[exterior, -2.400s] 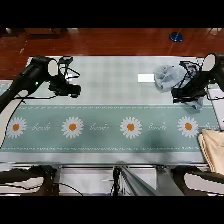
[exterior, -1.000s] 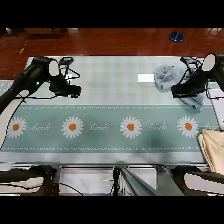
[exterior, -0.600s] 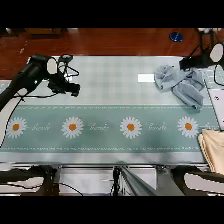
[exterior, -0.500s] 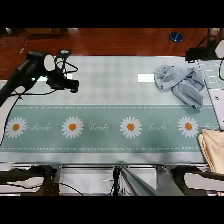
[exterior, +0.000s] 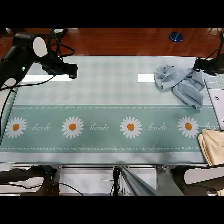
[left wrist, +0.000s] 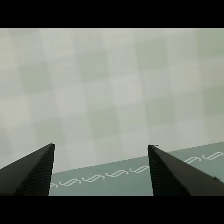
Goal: Fold the shirts.
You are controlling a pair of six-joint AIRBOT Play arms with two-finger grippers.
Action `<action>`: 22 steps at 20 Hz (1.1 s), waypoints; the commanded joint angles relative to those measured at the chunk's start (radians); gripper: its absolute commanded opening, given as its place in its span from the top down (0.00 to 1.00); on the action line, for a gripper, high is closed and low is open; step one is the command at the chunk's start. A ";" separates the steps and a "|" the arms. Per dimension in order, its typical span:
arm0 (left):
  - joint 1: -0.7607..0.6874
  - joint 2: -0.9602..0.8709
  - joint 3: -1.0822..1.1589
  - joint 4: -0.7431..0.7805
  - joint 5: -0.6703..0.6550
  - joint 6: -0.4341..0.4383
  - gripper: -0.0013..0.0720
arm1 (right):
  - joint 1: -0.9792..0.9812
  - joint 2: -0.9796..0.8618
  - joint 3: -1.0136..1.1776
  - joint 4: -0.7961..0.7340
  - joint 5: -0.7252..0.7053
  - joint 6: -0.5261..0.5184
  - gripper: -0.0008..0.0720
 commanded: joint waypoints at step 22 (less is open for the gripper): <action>-0.118 0.399 0.012 -0.005 -0.058 0.019 0.00 | 0.098 0.598 0.004 1.162 0.066 -0.421 0.96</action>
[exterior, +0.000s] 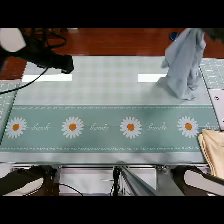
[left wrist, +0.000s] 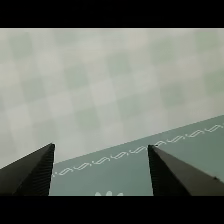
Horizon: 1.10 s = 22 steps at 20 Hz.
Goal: Fold the shirts.
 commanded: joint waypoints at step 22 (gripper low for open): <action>-0.259 0.309 -0.480 -0.200 -0.036 0.011 0.00 | 0.771 -0.107 -0.152 -0.586 0.353 0.148 0.47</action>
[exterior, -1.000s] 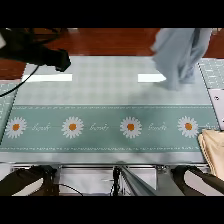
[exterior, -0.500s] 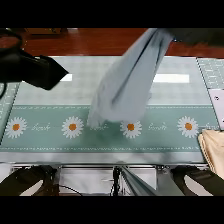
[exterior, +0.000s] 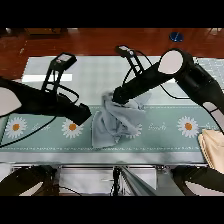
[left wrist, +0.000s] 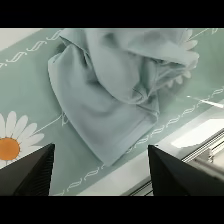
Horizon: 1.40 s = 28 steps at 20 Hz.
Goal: Fold the shirts.
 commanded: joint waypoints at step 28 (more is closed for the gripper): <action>0.351 -0.402 -0.595 -0.791 0.350 0.562 0.10 | -0.838 0.084 -0.225 -0.096 -0.016 -0.095 0.19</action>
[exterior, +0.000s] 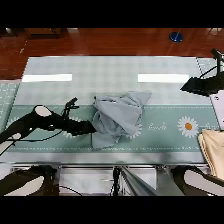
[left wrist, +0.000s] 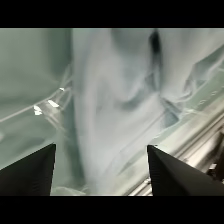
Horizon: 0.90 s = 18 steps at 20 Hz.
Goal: Fold the shirts.
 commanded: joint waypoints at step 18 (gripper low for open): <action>-0.085 -0.148 0.167 -0.031 -0.103 -0.020 0.96 | -0.002 -0.168 -0.008 0.292 0.017 -0.071 0.18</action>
